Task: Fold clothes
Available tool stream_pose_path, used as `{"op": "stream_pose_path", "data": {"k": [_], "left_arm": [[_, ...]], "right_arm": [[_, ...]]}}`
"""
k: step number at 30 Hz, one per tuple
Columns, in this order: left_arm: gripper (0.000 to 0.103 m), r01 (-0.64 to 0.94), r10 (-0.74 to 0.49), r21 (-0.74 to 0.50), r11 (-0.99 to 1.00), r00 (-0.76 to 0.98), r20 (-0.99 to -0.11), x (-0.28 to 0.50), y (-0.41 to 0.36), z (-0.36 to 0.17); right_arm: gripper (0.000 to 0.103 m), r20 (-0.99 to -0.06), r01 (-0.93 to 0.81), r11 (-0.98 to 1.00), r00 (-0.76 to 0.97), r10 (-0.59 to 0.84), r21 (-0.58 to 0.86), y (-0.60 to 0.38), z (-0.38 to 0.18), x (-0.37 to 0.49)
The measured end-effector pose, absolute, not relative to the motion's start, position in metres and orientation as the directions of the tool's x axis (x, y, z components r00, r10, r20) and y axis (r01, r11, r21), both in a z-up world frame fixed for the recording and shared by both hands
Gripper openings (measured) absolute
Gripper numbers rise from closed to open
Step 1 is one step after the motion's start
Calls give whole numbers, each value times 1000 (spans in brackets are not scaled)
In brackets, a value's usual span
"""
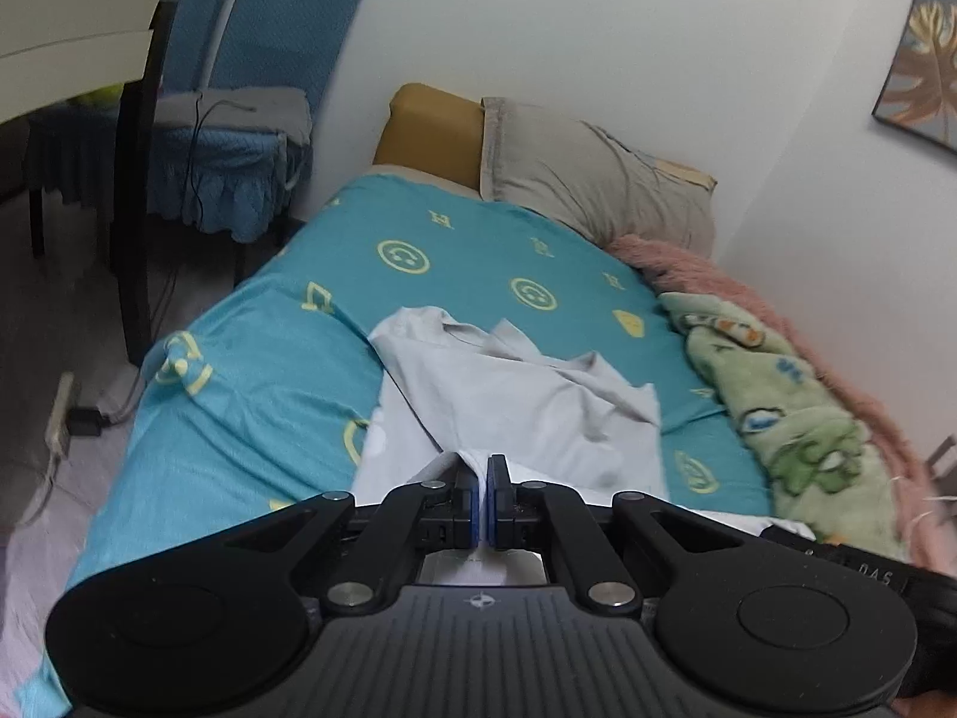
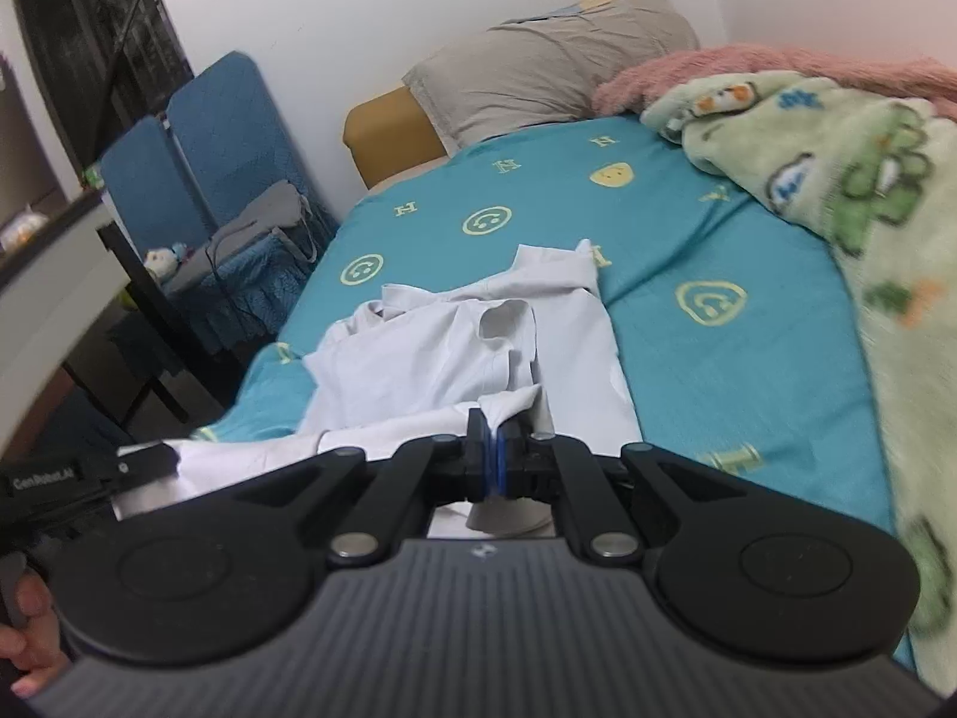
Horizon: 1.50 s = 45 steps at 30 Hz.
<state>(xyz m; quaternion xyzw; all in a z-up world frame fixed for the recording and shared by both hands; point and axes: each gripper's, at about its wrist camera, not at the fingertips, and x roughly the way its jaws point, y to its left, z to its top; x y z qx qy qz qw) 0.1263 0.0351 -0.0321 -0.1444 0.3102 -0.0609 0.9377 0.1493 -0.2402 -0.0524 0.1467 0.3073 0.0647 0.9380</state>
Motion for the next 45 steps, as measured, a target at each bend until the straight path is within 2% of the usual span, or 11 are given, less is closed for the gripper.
{"op": "stream_pose_path", "data": {"k": [6, 14, 17, 19, 20, 21, 23, 24, 25, 35, 45], "left_arm": [[3, 92, -161, -153, 984, 826, -541, 172, 14, -70], [5, 82, -115, -81, 993, 741, -662, 217, -1, -133], [17, 77, -101, -66, 995, 738, -668, 214, -2, -134], [47, 82, -103, -64, 995, 744, -660, 206, -3, -127], [53, 87, -109, -66, 994, 750, -652, 199, -3, -123], [61, 93, -113, -65, 994, 757, -644, 192, -2, -118], [69, 107, -118, -55, 993, 770, -627, 174, 0, -109], [73, 115, -120, -48, 992, 777, -618, 163, 0, -104], [78, 116, -120, -45, 992, 780, -614, 153, 1, -100], [83, 81, -124, -96, 992, 751, -648, 84, 6, -80], [85, 21, -158, -199, 980, 692, -704, 49, 10, -79]], "right_arm": [[6, -550, -58, 971, 815, 181, 233, -232, -103, 190], [7, -634, -10, 973, 757, 159, 233, -232, -146, 229], [8, -638, -7, 977, 756, 146, 215, -228, -140, 227], [9, -645, 1, 976, 750, 144, 219, -227, -135, 223], [9, -645, 5, 972, 748, 153, 237, -228, -132, 221], [15, -645, 10, 967, 747, 162, 255, -230, -128, 218], [54, -623, 18, 957, 762, 174, 290, -233, -119, 205], [80, -607, 23, 952, 775, 176, 305, -234, -114, 197], [86, -590, 30, 951, 790, 166, 309, -234, -109, 189], [84, -601, 47, 958, 787, 139, 283, -227, -76, 120], [84, -638, 265, 749, 724, 262, 608, -276, -95, 74]]}}
